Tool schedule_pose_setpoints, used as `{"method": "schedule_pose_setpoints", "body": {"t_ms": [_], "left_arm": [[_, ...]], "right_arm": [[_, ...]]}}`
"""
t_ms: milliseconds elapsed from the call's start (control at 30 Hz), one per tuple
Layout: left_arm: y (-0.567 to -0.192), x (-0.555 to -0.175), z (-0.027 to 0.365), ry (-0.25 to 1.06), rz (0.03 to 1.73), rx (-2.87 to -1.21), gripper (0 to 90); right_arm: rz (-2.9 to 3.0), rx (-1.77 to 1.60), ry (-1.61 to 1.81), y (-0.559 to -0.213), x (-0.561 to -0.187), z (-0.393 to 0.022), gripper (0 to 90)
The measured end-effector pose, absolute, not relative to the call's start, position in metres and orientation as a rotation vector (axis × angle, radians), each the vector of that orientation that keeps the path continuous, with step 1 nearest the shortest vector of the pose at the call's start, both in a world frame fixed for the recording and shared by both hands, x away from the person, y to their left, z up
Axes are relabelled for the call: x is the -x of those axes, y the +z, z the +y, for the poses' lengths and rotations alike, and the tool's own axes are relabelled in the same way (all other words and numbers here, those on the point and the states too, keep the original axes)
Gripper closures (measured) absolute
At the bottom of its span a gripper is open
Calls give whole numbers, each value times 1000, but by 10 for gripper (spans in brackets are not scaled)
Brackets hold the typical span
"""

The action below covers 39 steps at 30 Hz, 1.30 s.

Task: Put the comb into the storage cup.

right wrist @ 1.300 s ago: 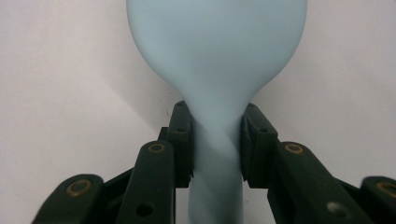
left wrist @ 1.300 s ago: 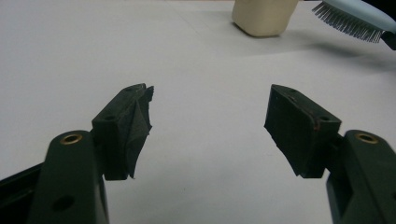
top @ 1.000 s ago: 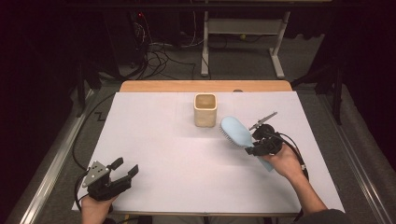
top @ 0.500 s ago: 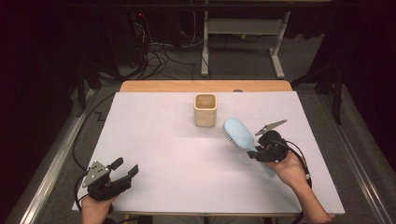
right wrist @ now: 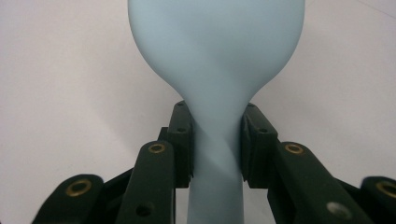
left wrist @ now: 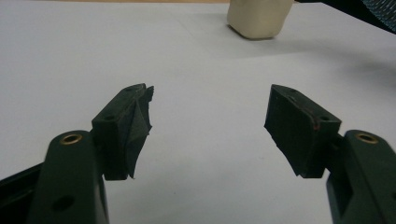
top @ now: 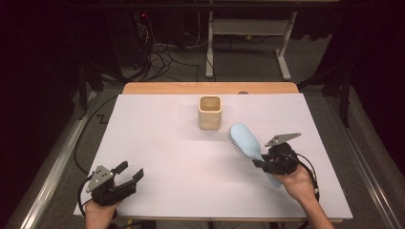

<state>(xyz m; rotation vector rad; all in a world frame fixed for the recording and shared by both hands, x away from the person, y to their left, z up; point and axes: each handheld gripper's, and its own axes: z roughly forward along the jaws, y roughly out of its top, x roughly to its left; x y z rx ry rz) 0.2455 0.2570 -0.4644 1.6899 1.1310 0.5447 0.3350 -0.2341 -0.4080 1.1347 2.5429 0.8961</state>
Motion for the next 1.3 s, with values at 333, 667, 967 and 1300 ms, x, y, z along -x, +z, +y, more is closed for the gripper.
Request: {"method": "schedule_pose_setpoints", "body": {"t_ms": [333, 667, 967, 1300], "left_arm": [[-463, -245, 247, 556, 1102, -1711, 321], [-461, -244, 236, 552, 1052, -1741, 324], [-458, -245, 225, 544, 1017, -1763, 312], [-454, -247, 213, 523, 964, -1783, 312]], "right_arm": [[2540, -1059, 1004, -409, -315, -221, 708], [2536, -1092, 1070, -420, -308, -216, 708], [2515, -1036, 1091, -421, -297, -211, 708], [2524, -1012, 1121, -421, -293, -203, 708]]}}
